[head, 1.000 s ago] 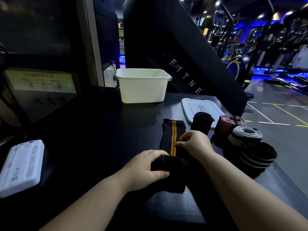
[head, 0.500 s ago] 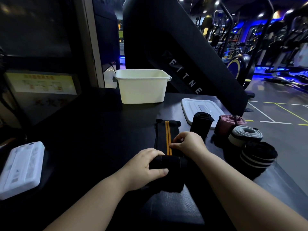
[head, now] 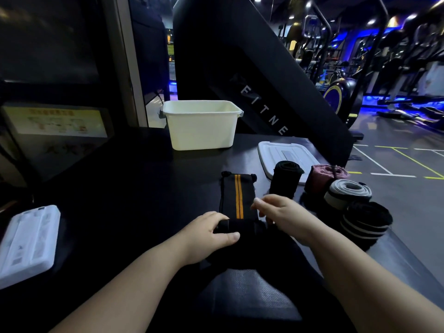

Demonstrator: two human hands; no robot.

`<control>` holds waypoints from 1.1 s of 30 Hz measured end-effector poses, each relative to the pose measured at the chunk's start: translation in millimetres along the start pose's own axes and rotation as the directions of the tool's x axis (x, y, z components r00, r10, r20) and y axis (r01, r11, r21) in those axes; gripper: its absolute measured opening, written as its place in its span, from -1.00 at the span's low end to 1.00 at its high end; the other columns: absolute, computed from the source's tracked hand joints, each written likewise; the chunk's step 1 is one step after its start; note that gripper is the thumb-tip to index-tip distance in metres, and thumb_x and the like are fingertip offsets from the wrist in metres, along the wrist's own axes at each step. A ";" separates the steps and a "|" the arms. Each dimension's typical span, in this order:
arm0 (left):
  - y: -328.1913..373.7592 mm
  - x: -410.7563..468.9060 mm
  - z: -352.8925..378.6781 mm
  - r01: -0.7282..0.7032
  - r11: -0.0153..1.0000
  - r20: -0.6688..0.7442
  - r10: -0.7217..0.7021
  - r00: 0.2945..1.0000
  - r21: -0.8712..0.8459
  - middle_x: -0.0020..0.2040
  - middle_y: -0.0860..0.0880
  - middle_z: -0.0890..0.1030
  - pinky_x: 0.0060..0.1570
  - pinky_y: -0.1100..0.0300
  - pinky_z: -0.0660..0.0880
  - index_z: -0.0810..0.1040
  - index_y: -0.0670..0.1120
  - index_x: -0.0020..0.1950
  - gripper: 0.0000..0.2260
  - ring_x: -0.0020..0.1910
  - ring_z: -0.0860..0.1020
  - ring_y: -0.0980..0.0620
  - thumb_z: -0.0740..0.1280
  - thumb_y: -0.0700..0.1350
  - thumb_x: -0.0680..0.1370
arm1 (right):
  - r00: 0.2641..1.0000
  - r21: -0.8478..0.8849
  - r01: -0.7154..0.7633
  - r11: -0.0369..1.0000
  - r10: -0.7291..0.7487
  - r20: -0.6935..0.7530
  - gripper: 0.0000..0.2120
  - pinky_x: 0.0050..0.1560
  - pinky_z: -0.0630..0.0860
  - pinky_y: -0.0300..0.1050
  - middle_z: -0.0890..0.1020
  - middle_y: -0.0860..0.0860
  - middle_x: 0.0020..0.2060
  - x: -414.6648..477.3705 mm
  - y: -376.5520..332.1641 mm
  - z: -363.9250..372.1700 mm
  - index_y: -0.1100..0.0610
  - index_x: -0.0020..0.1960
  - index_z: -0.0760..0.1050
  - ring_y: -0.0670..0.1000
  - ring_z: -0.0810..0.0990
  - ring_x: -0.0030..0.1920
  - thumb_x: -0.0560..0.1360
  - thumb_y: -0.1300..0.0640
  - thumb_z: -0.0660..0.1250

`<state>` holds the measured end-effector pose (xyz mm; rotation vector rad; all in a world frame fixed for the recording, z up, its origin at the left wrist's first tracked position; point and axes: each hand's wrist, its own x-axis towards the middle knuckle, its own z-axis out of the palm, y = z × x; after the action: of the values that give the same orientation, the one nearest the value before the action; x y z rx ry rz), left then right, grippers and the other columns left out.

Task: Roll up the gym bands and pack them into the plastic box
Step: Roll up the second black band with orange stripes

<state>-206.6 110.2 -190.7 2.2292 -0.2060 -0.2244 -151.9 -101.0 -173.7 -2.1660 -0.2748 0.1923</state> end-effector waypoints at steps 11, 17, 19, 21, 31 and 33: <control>4.9 -3.8 15.7 0.015 0.999 -0.127 -0.009 0.992 0.049 0.47 0.06 0.30 0.30 0.27 0.22 0.24 0.08 0.51 -0.49 0.37 0.27 0.16 0.29 0.09 0.58 | 0.995 -0.577 -0.029 0.816 -0.034 -0.098 -0.64 0.06 0.41 -0.01 0.58 0.04 0.07 -48.5 -11.8 26.4 -0.05 0.06 0.38 0.12 0.50 0.19 0.61 -0.25 -0.05; 6.0 -6.1 17.2 0.063 0.980 -0.120 -0.041 0.992 0.186 0.40 0.10 0.21 0.42 0.07 0.22 0.20 0.05 0.51 -0.49 0.44 0.18 0.05 0.13 0.20 0.60 | 0.995 -0.457 0.001 0.889 -0.048 -0.091 -0.60 0.13 0.42 -0.02 0.57 -0.05 0.17 -48.0 -5.4 33.5 -0.06 0.24 0.34 0.05 0.50 0.22 0.59 -0.27 -0.02; 5.5 -4.9 15.6 0.070 0.973 -0.108 -0.047 0.993 0.220 0.37 0.09 0.26 0.37 0.05 0.30 0.24 0.05 0.49 -0.50 0.38 0.29 0.03 0.09 0.24 0.61 | 0.994 -0.466 0.011 0.885 -0.062 -0.093 -0.58 0.15 0.42 0.00 0.57 -0.03 0.19 -47.6 -5.0 34.4 -0.05 0.27 0.32 0.06 0.50 0.23 0.59 -0.28 -0.03; 5.9 -3.1 13.9 0.071 0.972 -0.110 -0.047 0.993 0.226 0.32 0.09 0.33 0.31 0.04 0.37 0.31 0.05 0.45 -0.52 0.31 0.38 0.03 0.05 0.25 0.61 | 0.994 -0.485 0.015 0.874 -0.067 -0.089 -0.55 0.13 0.43 -0.01 0.57 -0.01 0.18 -46.6 -5.6 35.1 -0.03 0.28 0.31 0.07 0.51 0.23 0.58 -0.29 -0.03; 6.6 2.0 12.3 0.080 0.976 -0.080 -0.065 0.995 0.204 0.37 0.08 0.34 0.32 0.03 0.35 0.32 0.04 0.43 -0.55 0.33 0.37 0.02 0.02 0.23 0.63 | 0.991 -0.488 0.057 0.871 -0.110 -0.082 -0.57 -0.02 0.43 -0.04 0.62 -0.04 0.06 -45.6 -4.7 36.5 -0.02 0.35 0.16 0.07 0.57 0.11 0.60 -0.24 -0.03; 4.5 3.1 10.8 0.078 0.975 -0.068 -0.065 0.996 0.207 0.34 0.09 0.34 0.30 0.03 0.36 0.32 0.05 0.41 -0.55 0.30 0.38 0.03 0.02 0.25 0.62 | 0.989 -0.477 0.068 0.876 -0.122 -0.084 -0.61 -0.09 0.40 -0.05 0.58 -0.08 -0.05 -45.8 -4.4 37.4 -0.03 0.33 0.15 0.05 0.58 0.04 0.61 -0.23 -0.03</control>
<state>-206.5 98.6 -194.1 2.4518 -0.1206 -0.1797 -205.5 -81.4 -189.8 -2.6311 -0.3957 -0.0636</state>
